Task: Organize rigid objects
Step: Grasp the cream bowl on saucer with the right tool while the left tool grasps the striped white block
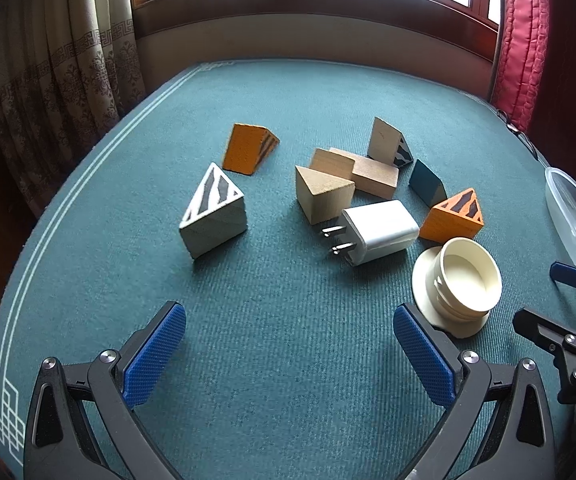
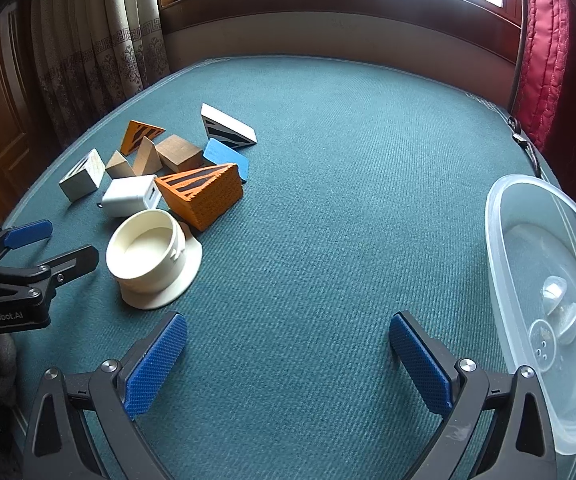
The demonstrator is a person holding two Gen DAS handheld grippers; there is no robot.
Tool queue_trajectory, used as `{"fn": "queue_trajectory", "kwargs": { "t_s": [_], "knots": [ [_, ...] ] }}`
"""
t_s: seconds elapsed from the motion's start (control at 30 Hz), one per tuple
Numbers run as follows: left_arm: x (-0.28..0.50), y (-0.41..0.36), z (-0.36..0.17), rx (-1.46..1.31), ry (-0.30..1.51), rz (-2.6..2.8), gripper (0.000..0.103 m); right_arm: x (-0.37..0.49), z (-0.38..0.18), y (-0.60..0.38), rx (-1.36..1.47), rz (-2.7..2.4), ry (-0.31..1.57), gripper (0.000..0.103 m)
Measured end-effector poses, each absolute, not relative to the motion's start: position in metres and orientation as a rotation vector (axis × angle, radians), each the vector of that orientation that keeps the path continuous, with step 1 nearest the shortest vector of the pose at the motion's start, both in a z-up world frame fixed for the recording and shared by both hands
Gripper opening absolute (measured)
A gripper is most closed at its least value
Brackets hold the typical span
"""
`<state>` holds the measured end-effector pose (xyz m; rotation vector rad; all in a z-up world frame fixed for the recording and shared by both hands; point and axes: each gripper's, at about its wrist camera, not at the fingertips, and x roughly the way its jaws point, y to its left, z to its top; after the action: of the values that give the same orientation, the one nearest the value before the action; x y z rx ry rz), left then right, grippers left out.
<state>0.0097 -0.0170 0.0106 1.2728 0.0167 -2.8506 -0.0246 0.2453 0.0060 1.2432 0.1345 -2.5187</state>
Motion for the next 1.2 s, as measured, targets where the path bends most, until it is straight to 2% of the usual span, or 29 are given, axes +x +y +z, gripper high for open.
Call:
{"fn": "queue_trajectory", "kwargs": {
  "t_s": [0.1, 0.33, 0.43, 0.73, 0.87, 0.97, 1.03, 1.07, 1.13, 1.2],
  "knots": [
    [0.016, -0.027, 0.022, 1.185, 0.008, -2.851, 0.103, -0.020, 0.009, 0.240, 1.219, -2.480, 0.076, 0.103],
    [0.018, -0.053, 0.036, 1.143, 0.049, -2.825, 0.103, -0.009, 0.023, 0.217, 1.109, -2.474, 0.090, 0.102],
    [0.019, -0.062, 0.037, 1.131, 0.064, -2.812, 0.103, -0.010, 0.026, 0.207, 1.091, -2.462, 0.103, 0.098],
    [-0.002, -0.072, 0.033, 1.136, 0.054, -2.768, 0.103, -0.015, 0.018, 0.169, 1.094, -2.424, 0.225, 0.077],
    [-0.017, -0.068, 0.031, 1.155, 0.030, -2.764, 0.102, -0.019, 0.013, 0.167, 1.118, -2.422, 0.220, 0.063],
    [-0.030, -0.066, 0.026, 1.187, 0.019, -2.742, 0.090, -0.018, 0.014, 0.171, 1.112, -2.432, 0.198, 0.057],
    [-0.038, -0.066, 0.023, 1.216, 0.035, -2.731, 0.076, -0.017, 0.014, 0.173, 1.108, -2.435, 0.188, 0.056],
    [-0.042, -0.067, 0.021, 1.230, 0.044, -2.727, 0.072, -0.016, 0.015, 0.174, 1.104, -2.434, 0.184, 0.054],
    [-0.046, -0.067, 0.018, 1.250, 0.068, -2.730, 0.054, -0.014, 0.015, 0.174, 1.097, -2.438, 0.187, 0.054],
    [-0.045, -0.068, 0.016, 1.239, 0.099, -2.755, 0.046, -0.012, 0.016, 0.175, 1.091, -2.442, 0.186, 0.054]
  ]
}}
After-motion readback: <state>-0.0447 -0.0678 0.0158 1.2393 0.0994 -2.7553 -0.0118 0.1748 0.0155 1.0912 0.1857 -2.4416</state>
